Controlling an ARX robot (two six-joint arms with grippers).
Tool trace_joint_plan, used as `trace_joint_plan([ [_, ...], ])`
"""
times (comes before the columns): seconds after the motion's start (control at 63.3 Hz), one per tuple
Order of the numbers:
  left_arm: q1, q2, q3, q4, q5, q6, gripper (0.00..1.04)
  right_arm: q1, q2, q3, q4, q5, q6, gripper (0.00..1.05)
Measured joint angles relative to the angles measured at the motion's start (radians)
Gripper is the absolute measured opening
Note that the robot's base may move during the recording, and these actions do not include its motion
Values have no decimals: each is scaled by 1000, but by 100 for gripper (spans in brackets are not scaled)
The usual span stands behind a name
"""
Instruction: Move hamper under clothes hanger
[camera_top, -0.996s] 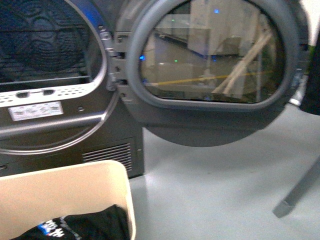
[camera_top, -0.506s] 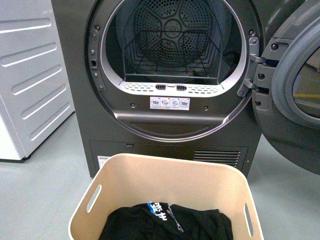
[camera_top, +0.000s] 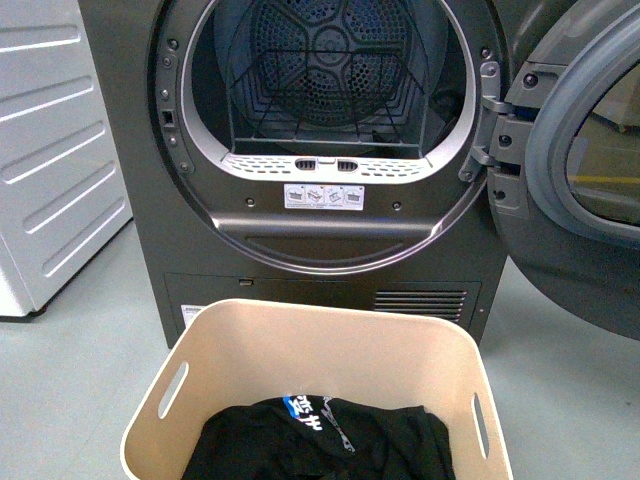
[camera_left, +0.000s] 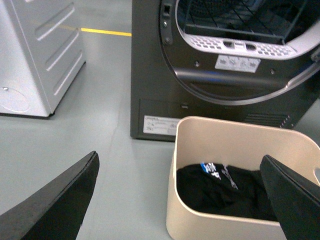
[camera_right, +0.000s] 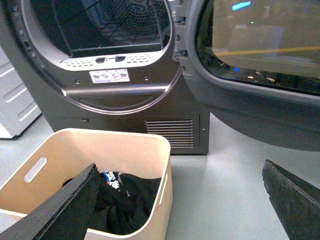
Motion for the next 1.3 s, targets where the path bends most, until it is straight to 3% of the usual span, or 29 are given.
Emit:
trace_joint_plan([
  [0.047, 11, 276, 93, 189, -10, 7, 98, -19, 241, 56, 178, 0, 0, 97],
  [0.142, 4, 615, 237, 288, -9, 8, 98, -5, 603, 162, 359, 17, -7, 97],
  [0.284, -39, 1060, 429, 292, -78, 28, 98, 40, 992, 309, 374, 55, -11, 97],
  [0.427, -109, 1307, 578, 277, -151, 29, 98, 89, 1223, 436, 357, 121, -14, 97],
  [0.759, -260, 1580, 712, 299, -226, 28, 98, 251, 1511, 600, 350, 264, -14, 97],
  [1.296, -261, 1757, 849, 301, -238, 1, 98, 317, 1797, 859, 254, 377, 37, 97],
])
